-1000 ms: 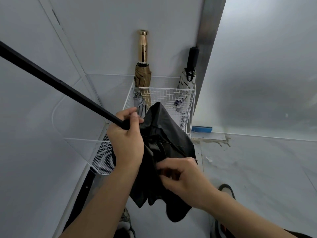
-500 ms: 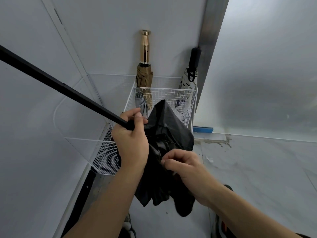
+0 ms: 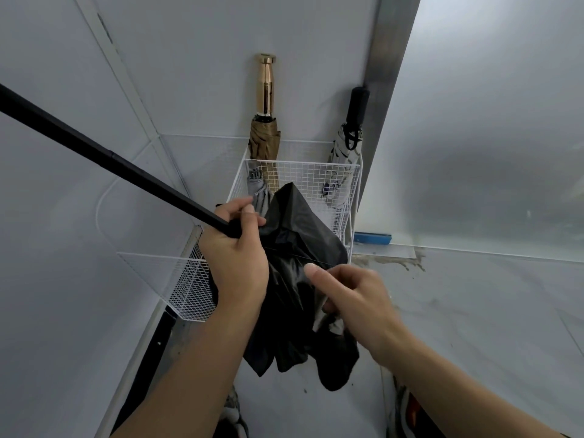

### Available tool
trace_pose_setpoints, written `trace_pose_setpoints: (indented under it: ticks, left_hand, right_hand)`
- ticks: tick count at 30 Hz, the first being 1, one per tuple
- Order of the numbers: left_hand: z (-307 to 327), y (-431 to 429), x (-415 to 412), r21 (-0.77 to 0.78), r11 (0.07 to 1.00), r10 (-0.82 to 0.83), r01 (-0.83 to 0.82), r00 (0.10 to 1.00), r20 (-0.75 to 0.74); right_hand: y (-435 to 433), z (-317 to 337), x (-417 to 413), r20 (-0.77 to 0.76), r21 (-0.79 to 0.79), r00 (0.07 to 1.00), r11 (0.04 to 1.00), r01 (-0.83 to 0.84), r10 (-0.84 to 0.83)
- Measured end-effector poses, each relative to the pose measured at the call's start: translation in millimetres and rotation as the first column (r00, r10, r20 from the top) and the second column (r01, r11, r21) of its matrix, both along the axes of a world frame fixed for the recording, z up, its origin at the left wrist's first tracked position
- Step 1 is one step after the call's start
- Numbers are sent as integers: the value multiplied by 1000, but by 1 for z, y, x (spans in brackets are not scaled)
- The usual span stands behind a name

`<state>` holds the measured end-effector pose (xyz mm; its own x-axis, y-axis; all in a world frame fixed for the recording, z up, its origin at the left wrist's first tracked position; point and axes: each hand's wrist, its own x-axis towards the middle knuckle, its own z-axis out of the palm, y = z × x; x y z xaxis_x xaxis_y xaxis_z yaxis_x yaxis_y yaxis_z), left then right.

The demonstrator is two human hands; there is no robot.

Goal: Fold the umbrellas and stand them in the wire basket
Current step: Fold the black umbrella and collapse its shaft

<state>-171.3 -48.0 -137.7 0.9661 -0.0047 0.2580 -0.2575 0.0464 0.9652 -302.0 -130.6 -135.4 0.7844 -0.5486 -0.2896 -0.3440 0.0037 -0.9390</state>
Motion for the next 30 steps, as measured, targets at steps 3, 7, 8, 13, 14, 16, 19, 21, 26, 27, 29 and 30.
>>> trace_pose_setpoints:
  ticks: [3,7,8,13,14,16,19,21,26,27,29,30]
  left_hand:
    - [3,-2,-6,-2,1000,-23,23,999,24]
    - [3,-3,-5,-9,1000,-23,23,1000,13]
    - [3,-2,-4,-5,1000,-14,14,1000,15]
    - [1,2,5,2,999,43,-43,999,3]
    - [1,3,7,3,999,49,-49,999,0]
    - [1,4,9,-1,999,54,-54,999,-5]
    - [0,5,11,-5,998,63,-63,998,-16]
    - [0,6,11,-5,998,59,-59,998,-21]
    - [3,3,6,25,1000,-6,7,1000,-4]
    - [4,3,5,28,999,-20,20,1000,-10]
    - [4,2,2,39,998,-45,46,999,-18]
    - [5,1,1,44,997,-60,61,998,-26]
  right_hand:
    - [0,-7,4,-139,-24,984,993,-112,108]
    - [2,-12,4,-69,20,988,990,-139,140]
    - [2,-12,4,-21,24,991,991,-128,129]
    - [3,-9,-1,161,-142,959,967,-211,233]
    - [5,-9,-3,170,-139,948,958,-249,271]
    - [5,-13,-5,151,-137,929,938,-318,337]
    - [2,-19,-6,111,-166,911,911,-377,397]
    - [-1,-23,-6,92,-181,919,914,-363,383]
    - [-9,-22,-3,269,-336,962,940,59,36]
    - [-15,-23,-1,238,-440,971,891,107,1]
    - [-26,-30,1,108,-587,994,808,42,27]
    - [-29,-34,2,50,-611,997,791,-20,64]
